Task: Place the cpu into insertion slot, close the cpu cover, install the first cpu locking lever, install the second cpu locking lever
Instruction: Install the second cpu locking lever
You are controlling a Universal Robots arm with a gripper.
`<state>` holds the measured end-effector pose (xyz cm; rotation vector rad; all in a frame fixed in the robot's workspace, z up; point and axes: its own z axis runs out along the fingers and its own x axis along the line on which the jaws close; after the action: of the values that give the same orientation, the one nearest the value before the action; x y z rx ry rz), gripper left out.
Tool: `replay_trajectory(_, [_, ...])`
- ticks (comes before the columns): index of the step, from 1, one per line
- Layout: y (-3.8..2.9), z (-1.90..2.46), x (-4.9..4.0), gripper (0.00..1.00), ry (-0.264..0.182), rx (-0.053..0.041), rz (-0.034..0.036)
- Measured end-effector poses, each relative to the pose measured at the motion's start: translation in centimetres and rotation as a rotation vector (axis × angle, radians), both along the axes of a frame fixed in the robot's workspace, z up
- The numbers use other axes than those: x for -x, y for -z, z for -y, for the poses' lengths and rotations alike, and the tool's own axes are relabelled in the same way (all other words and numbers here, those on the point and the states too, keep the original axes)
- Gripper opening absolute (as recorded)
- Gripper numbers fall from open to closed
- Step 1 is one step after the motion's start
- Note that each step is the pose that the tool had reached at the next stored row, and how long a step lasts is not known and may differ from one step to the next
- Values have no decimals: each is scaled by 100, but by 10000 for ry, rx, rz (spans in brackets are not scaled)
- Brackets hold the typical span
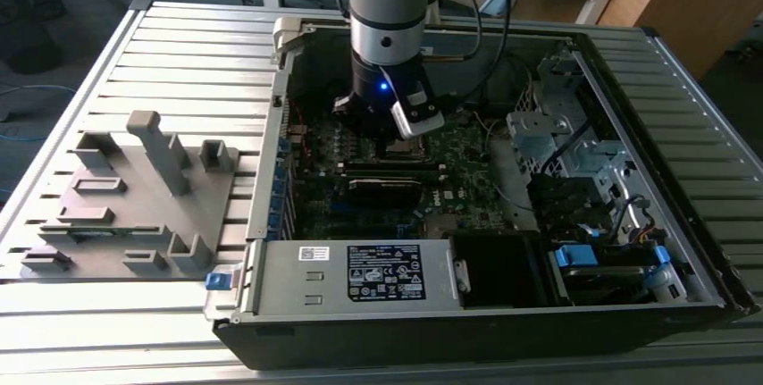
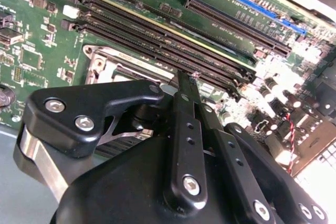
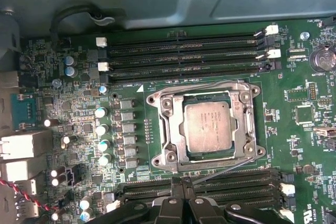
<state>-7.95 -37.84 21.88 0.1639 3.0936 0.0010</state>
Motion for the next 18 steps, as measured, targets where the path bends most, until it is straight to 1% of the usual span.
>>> replay_trajectory(10, [39,0,40,10,0,1,-1])
replay_trajectory(18, [49,0,48,10,0,1,0])
